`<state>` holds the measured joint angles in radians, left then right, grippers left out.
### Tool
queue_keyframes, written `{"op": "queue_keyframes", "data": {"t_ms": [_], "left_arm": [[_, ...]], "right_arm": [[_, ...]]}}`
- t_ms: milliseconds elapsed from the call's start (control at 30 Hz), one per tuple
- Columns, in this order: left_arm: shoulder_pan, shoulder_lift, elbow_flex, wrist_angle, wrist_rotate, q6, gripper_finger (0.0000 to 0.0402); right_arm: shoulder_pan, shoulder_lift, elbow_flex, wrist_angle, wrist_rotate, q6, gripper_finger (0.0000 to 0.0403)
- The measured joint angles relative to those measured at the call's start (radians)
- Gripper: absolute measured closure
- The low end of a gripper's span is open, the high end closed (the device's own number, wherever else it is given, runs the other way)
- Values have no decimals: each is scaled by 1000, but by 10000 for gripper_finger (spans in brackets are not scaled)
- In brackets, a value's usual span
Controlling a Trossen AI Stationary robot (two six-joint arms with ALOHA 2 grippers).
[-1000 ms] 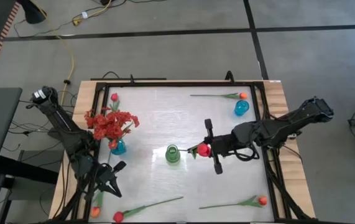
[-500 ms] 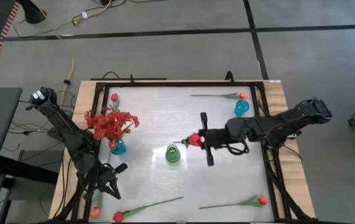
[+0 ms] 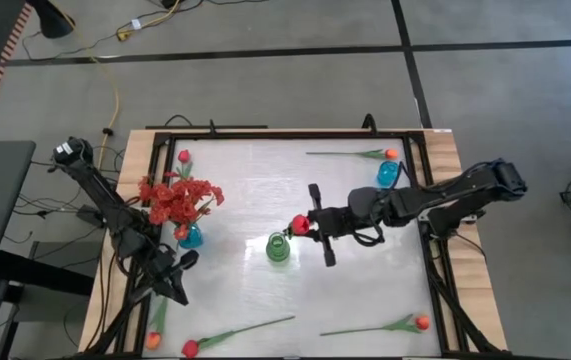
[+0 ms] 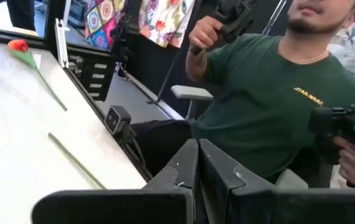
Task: Sort flowers into vase by color
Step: Put the bottom right pink flower into the green vase
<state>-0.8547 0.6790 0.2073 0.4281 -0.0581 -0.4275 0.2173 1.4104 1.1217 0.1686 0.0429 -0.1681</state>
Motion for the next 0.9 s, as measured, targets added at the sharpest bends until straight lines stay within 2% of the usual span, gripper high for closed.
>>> {"op": "queue_keyframes", "data": {"t_ms": [167,733,900], "left_arm": [[0,-33,0,-54,-9,19,401],[0,-34,0,-63,-17,-11,401],[0,-34,0,-64,-17,-4,401]], "right_arm": [[3,10,-1,-6,-2,27,374],[-50,100,-1,-17,-15,149,372],[-89,100,-70,45,-19,226,370]]}}
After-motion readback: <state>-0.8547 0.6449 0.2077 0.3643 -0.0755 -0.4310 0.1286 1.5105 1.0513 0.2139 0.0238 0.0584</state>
